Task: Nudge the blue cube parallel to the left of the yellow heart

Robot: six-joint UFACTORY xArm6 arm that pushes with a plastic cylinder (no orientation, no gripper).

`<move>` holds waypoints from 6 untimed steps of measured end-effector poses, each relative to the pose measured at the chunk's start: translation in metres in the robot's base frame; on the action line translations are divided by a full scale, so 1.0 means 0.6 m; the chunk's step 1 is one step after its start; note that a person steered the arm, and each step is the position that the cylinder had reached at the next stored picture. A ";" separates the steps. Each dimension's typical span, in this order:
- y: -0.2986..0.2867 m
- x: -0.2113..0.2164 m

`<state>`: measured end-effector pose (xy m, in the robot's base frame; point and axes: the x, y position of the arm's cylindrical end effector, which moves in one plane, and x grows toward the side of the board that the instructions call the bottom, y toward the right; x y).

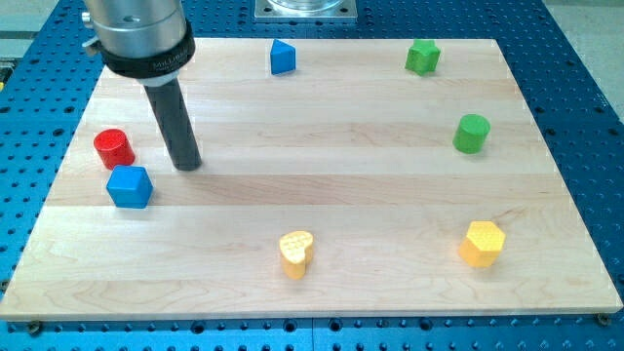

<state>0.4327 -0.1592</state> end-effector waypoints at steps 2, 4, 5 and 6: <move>-0.108 0.105; -0.017 0.121; 0.006 0.162; -0.047 0.208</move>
